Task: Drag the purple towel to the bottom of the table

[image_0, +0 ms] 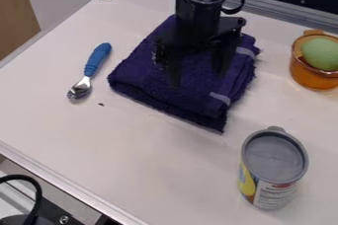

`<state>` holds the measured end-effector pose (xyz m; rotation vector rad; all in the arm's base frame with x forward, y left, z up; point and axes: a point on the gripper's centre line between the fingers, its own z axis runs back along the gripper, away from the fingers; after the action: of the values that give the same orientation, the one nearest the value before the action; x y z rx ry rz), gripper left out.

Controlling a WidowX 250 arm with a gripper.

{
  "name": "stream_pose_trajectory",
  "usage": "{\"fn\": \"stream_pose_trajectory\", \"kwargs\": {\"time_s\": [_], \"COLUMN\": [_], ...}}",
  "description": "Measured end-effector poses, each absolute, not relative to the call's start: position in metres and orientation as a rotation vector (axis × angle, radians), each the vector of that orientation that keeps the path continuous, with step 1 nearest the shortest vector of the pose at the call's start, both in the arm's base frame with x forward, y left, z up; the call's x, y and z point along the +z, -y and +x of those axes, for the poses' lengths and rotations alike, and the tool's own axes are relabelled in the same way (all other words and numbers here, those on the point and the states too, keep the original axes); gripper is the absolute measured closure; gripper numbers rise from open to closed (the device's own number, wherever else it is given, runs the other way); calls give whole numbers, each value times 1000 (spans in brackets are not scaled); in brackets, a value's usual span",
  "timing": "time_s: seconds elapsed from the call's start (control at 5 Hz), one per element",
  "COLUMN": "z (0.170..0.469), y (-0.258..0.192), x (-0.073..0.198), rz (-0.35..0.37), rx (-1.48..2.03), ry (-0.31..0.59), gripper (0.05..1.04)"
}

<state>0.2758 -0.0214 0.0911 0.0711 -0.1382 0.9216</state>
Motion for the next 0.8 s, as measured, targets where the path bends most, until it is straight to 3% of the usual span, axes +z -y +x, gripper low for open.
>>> {"fn": "stream_pose_trajectory", "kwargs": {"time_s": [0.4,0.8], "z": [281,311], "y": [4,-32], "x": [83,81], "rz": [79,238], "rx": [796,489], "ry": [142,176], "gripper": [84,84]}}
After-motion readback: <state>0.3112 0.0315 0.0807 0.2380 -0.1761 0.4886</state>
